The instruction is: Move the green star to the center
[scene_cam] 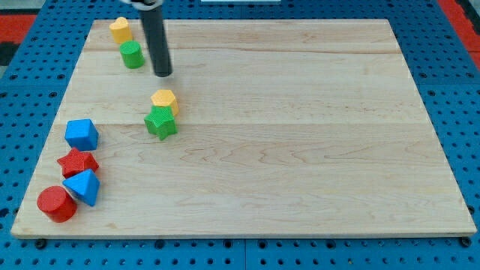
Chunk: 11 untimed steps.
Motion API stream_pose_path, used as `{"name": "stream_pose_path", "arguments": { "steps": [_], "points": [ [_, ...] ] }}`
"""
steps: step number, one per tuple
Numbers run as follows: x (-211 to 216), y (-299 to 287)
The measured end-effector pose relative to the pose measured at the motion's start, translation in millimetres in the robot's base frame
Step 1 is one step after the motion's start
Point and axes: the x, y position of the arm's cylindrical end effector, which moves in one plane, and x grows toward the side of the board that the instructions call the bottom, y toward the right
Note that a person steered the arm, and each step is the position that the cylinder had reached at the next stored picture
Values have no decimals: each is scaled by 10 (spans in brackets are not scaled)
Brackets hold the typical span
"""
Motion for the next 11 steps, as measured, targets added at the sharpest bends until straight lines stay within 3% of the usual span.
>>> {"name": "stream_pose_path", "arguments": {
  "steps": [1, 3, 5, 8, 10, 11],
  "points": [
    [0, -349],
    [-305, -375],
    [-261, -479],
    [1026, -314],
    [1263, 876],
    [1102, 646]
  ]
}}
